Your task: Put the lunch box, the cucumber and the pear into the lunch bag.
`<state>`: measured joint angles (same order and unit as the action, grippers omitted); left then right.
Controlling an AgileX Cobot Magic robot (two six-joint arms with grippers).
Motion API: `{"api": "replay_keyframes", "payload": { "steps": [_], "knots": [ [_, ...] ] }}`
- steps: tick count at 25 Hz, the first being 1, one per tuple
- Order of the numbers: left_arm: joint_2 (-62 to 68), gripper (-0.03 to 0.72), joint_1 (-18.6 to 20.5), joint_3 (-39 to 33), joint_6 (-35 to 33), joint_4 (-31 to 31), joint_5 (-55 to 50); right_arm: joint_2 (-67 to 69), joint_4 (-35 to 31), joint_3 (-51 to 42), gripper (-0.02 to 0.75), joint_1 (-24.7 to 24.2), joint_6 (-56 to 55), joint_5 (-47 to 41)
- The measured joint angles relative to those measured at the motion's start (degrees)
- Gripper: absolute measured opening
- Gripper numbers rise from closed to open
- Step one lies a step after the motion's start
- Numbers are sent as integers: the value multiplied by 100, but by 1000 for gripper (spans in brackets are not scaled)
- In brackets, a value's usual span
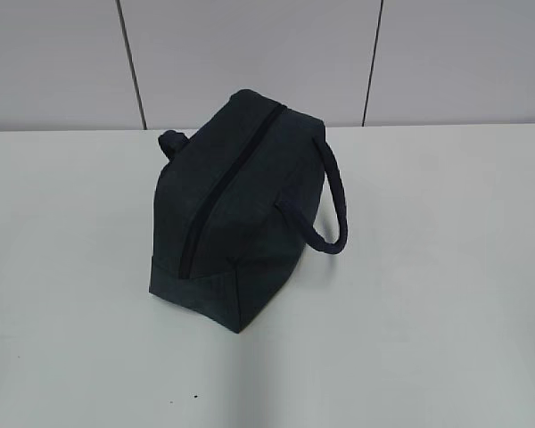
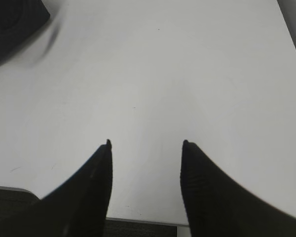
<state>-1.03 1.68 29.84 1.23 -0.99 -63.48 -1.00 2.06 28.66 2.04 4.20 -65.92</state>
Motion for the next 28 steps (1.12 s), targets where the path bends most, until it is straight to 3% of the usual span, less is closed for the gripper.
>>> {"api": "replay_keyframes", "payload": {
  "steps": [28],
  "knots": [
    [0, 239, 2, 0, 0, 1, 0, 0, 0, 0, 364, 0, 0, 0]
  ]
}}
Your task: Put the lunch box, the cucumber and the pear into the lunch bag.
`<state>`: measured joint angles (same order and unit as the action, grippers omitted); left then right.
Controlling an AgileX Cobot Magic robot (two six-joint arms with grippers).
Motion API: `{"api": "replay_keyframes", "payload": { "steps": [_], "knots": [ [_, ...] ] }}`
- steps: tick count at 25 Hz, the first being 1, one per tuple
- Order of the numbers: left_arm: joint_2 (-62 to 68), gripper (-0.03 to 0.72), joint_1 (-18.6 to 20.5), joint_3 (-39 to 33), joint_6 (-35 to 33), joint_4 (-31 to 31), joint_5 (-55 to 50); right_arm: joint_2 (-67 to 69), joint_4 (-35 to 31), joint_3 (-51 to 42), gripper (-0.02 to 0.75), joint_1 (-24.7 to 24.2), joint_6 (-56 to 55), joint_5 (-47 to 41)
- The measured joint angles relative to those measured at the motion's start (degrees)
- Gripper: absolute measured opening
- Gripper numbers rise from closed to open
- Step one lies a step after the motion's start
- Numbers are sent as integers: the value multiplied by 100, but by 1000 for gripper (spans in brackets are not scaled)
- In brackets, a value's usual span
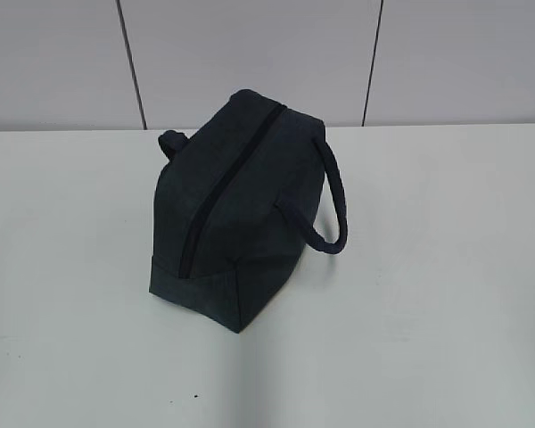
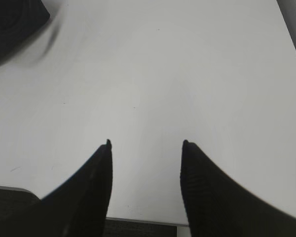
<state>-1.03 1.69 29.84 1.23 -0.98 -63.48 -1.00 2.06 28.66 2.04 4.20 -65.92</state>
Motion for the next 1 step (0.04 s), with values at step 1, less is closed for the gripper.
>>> {"api": "replay_keyframes", "payload": {
  "steps": [1],
  "knots": [
    [0, 239, 0, 0, 0, 0, 0, 0, 0, 0, 364, 0, 0, 0]
  ]
}}
